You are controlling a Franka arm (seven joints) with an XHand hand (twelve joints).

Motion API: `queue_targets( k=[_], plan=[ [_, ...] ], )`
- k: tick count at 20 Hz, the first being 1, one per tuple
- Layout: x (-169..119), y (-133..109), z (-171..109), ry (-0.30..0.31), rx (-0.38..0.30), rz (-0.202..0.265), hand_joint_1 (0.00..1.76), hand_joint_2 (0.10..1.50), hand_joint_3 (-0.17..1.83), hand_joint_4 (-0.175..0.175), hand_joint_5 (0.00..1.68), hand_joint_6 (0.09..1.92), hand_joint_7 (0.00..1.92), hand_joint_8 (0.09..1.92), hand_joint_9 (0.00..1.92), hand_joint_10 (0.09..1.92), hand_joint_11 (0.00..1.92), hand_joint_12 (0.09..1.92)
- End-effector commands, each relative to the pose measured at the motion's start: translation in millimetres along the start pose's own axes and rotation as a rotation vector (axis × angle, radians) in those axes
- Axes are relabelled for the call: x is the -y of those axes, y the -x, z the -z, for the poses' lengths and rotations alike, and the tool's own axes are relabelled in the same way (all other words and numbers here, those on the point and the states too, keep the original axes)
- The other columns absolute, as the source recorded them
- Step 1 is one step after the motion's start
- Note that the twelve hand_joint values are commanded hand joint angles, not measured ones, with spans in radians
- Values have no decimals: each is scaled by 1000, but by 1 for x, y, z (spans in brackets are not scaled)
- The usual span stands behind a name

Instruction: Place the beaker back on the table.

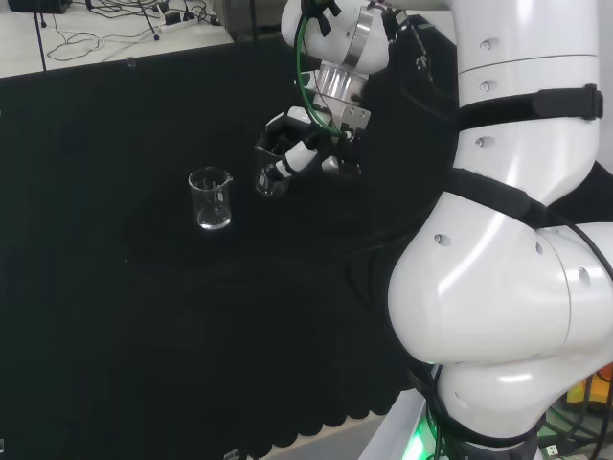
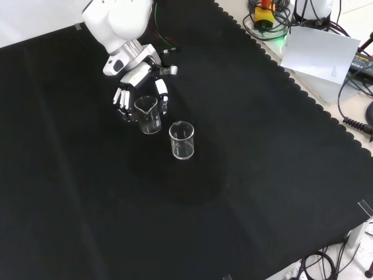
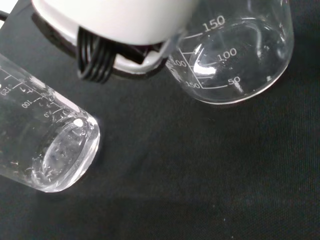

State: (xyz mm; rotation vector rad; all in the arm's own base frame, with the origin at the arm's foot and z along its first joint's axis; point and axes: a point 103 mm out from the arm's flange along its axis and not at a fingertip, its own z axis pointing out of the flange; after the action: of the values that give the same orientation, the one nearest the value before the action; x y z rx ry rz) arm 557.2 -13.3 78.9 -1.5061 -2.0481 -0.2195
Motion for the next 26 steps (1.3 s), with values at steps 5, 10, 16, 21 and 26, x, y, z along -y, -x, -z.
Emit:
queue_targets(
  k=[5, 10, 16, 21, 26],
  plan=[
    [7, -6, 11, 1, 46, -9, 1020, 565, 632, -19, 596, 808, 490, 648, 802, 87, 281, 1320],
    [9, -13, 10, -9, 85, -12, 1007, 554, 631, -21, 539, 784, 454, 647, 771, 90, 243, 1337],
    [8, -20, 4, -28, 143, -3, 1005, 552, 630, -21, 537, 756, 440, 655, 704, 231, 232, 1342],
    [4, -28, 8, -22, 160, -11, 995, 543, 634, -25, 473, 713, 384, 666, 514, 570, 183, 1366],
    [1, -41, 14, -9, 191, -18, 978, 540, 617, -35, 314, 425, 171, 649, 274, 660, 23, 1370]
  ],
)
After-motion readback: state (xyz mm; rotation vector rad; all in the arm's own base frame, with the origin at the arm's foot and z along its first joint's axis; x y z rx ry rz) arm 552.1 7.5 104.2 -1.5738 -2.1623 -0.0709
